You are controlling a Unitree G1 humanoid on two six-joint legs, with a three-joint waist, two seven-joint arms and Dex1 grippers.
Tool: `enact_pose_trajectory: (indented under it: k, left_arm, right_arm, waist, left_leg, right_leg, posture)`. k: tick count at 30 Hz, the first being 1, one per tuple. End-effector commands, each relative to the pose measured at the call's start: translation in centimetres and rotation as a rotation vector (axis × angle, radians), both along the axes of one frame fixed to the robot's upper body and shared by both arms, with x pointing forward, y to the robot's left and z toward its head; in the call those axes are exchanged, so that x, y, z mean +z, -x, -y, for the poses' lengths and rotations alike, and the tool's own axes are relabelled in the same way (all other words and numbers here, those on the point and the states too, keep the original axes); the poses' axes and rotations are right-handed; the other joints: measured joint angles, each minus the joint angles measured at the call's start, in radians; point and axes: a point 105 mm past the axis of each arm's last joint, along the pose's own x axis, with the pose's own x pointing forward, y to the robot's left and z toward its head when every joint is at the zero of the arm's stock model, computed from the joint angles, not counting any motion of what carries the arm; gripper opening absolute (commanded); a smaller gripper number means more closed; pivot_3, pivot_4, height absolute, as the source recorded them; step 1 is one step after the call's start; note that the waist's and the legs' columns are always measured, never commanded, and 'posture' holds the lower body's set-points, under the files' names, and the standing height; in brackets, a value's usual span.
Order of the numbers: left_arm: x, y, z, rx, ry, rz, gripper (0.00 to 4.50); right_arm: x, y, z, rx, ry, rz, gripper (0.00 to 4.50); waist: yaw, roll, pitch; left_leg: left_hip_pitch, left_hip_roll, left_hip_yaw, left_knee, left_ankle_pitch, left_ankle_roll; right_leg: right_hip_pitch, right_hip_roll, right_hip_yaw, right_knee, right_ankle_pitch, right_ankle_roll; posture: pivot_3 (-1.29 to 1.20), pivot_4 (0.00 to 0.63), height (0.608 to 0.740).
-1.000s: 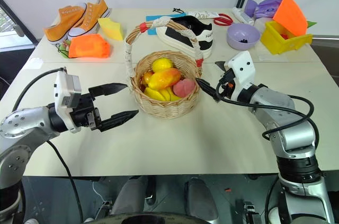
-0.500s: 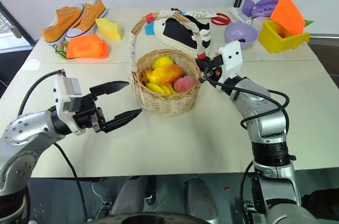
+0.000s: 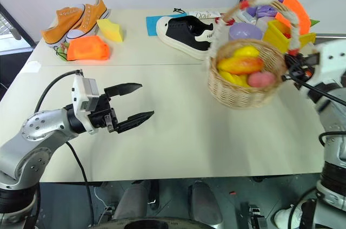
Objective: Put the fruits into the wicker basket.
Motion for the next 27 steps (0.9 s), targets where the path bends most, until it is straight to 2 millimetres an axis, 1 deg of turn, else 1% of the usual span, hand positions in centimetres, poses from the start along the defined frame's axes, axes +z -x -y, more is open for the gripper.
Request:
enact_pose_trajectory:
  k: [1,4,6,7,8,9,10,13,16,19,21,24,27]
  left_arm:
    - [0.6,-0.2,0.2,-0.011,0.006,0.041,4.5]
    - [0.5,-0.3,0.2,-0.01,0.008,0.041,4.5]
    - [0.4,-0.4,0.1,-0.007,0.01,0.038,4.5]
    - [0.4,-0.4,0.1,-0.005,0.011,0.037,4.5]
    - [0.3,-0.5,0.1,-0.003,0.011,0.035,4.5]
    - [0.3,-0.5,0.0,-0.001,0.012,0.031,4.5]
    - [0.2,-0.6,0.0,0.0,0.013,0.029,4.5]
    - [0.1,-0.8,-0.2,0.003,0.01,0.023,4.5]
    - [-0.2,-1.3,-1.0,0.027,-0.003,0.01,4.5]
    - [-0.9,-2.4,-2.6,0.098,-0.003,-0.013,4.5]
    - [-1.6,-2.8,-3.6,0.146,0.001,-0.037,4.5]
    - [-3.2,-3.5,-5.6,0.251,-0.021,-0.056,4.5]
    - [-4.1,-3.9,-7.7,0.345,-0.041,-0.052,4.5]
  right_arm:
    - [1.6,1.3,3.3,-0.148,0.014,0.086,0.02]
    - [1.0,1.4,4.4,-0.192,-0.035,0.087,0.02]
    - [0.8,1.5,4.7,-0.207,-0.072,0.09,0.96]
    - [0.7,1.6,4.8,-0.209,-0.078,0.089,1.26]
    - [0.8,1.6,4.5,-0.191,-0.08,0.094,1.75]
    - [0.9,1.7,4.2,-0.176,-0.066,0.092,2.18]
    - [0.9,1.9,4.0,-0.164,-0.039,0.087,2.73]
    - [0.1,2.5,3.3,-0.11,0.018,0.031,4.22]
    - [-1.3,4.1,2.6,-0.031,0.121,-0.062,4.22]
    - [-2.1,6.1,1.7,0.061,0.164,-0.123,4.22]
    - [-2.3,6.9,0.4,0.136,0.171,-0.13,4.22]
    - [-2.1,7.7,-2.4,0.269,0.169,-0.12,4.22]
    - [-2.2,7.6,-5.1,0.381,0.19,-0.117,4.22]
  waist:
    - [-0.002,0.002,-0.001]
    - [-0.001,0.003,-0.001]
    - [-0.001,0.003,-0.001]
    - [-0.001,0.003,-0.001]
    - [-0.001,0.004,-0.001]
    - [-0.001,0.004,-0.001]
    - [0.0,0.004,-0.001]
    - [0.003,0.004,-0.001]
    - [0.005,0.004,-0.002]
    - [0.003,0.005,-0.002]
    - [-0.001,0.005,-0.002]
    - [-0.009,0.006,-0.003]
    - [-0.007,0.006,-0.003]
  left_leg:
    - [0.0,0.0,0.0,0.0,0.0,0.0]
    - [0.001,0.0,0.001,0.0,0.0,0.0]
    - [0.001,0.0,0.001,0.0,0.0,0.0]
    - [0.001,0.0,0.001,0.0,0.0,0.0]
    - [0.001,0.0,0.001,0.0,0.0,0.0]
    - [0.001,0.0,0.001,0.0,0.0,0.0]
    - [0.001,0.0,0.001,0.0,0.0,0.0]
    - [0.001,0.0,0.001,0.0,0.0,0.0]
    - [0.001,0.0,0.001,0.0,0.0,0.0]
    - [0.001,0.0,0.001,0.0,0.0,0.0]
    - [0.003,0.0,0.001,-0.001,0.0,0.0]
    - [0.007,0.001,0.002,-0.002,0.0,0.0]
    - [0.009,0.001,0.002,-0.002,0.0,0.0]
  right_leg:
    - [0.0,0.0,0.0,0.0,0.0,0.0]
    - [0.001,0.0,0.002,0.0,0.0,0.0]
    - [0.001,0.001,0.002,0.0,0.0,0.0]
    - [0.001,0.001,0.002,0.0,0.0,0.0]
    - [0.001,0.001,0.002,0.0,0.0,0.0]
    - [0.001,0.001,0.002,0.0,0.0,0.0]
    - [0.001,0.001,0.002,0.0,0.0,0.0]
    - [0.001,0.001,0.002,0.0,0.0,0.001]
    - [0.001,0.001,0.002,0.0,0.0,0.001]
    - [0.001,0.001,0.002,0.0,0.0,0.001]
    - [0.003,0.001,0.002,-0.001,-0.001,0.001]
    - [0.005,0.001,0.003,0.0,0.0,0.001]
    - [0.006,0.001,0.004,0.0,-0.001,0.001]
  posture:
    - [0.0,0.15,0.733]
    - [0.0,0.15,0.733]
    - [0.0,0.15,0.733]
    - [0.0,0.15,0.733]
    - [0.0,0.15,0.733]
    - [0.0,0.15,0.733]
    - [0.0,0.15,0.733]
    - [0.0,0.15,0.733]
    - [0.0,0.15,0.733]
    - [0.0,0.15,0.733]
    - [0.0,0.15,0.733]
    - [0.0,0.15,0.733]
    - [0.0,0.15,0.733]
